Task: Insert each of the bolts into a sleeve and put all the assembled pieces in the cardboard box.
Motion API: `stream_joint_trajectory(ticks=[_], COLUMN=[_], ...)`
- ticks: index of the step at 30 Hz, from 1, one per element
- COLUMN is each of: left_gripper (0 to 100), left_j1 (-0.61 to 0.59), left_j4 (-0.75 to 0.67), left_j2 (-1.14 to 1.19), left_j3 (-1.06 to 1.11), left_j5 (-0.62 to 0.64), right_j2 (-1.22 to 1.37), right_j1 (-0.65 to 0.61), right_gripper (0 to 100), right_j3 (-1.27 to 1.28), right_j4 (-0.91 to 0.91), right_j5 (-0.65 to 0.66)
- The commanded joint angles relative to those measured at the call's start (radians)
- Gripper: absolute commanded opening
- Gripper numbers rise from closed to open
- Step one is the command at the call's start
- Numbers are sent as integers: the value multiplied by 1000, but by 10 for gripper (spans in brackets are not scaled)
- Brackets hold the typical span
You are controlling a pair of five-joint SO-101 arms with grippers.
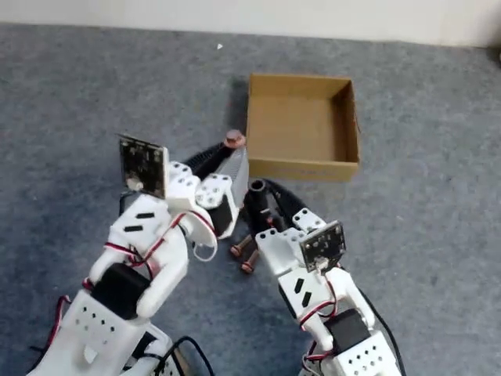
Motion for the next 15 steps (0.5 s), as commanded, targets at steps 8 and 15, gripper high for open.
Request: stream_joint_trajectory(ticks=[8, 15], left_gripper=[7, 7], left_j1=[88, 87], left_j4=[-37, -101], left_j2=[-28, -28], left_j3=[1, -8], left_j5=[11, 9], right_j2=[-81, -81], right_j1=[-13, -13], right_gripper=[5, 5], right_j3=[102, 102], right_j4=[24, 25], right_j5=[17, 18])
